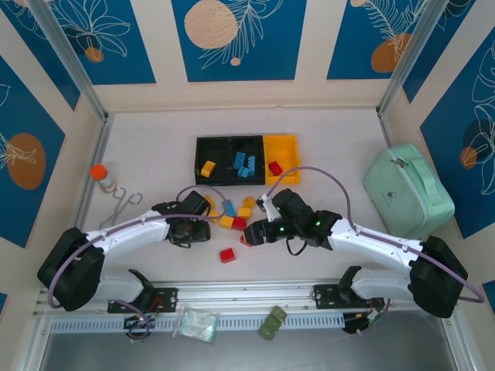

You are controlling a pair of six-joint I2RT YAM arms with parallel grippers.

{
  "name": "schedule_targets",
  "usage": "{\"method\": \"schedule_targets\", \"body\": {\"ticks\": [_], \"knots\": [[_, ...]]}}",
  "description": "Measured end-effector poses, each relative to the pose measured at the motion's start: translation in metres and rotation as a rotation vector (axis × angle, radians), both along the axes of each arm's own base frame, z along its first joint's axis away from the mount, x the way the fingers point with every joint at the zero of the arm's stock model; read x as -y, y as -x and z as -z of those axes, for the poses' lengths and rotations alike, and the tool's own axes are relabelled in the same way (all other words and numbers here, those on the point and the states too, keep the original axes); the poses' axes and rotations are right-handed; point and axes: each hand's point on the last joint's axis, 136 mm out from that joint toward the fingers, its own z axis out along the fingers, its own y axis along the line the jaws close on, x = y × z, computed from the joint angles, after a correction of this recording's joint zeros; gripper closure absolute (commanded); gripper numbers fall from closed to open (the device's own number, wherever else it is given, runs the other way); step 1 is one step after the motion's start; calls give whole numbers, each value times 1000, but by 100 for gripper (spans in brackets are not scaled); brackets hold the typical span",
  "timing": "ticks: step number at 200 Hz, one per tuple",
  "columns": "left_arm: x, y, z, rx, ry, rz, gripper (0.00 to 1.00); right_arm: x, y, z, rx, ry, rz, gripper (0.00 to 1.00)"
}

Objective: Sort the legos into containers by color

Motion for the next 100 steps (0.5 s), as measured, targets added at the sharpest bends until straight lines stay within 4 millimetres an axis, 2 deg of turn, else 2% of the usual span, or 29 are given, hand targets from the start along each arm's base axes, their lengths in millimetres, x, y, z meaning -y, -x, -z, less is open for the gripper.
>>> {"method": "schedule_targets", "body": {"ticks": [26, 57, 76, 100], "knots": [[8, -8, -24, 40, 32, 9, 45, 4, -5, -7, 15, -16, 21, 35], [28, -32, -60, 122, 85, 42, 45, 14, -15, -28, 60, -69, 70, 35], [44, -51, -75, 152, 95, 70, 45, 27, -25, -35, 70, -77, 129, 35], [69, -80, -90, 182, 101, 107, 45, 49, -36, -32, 62, -63, 211, 35]]}}
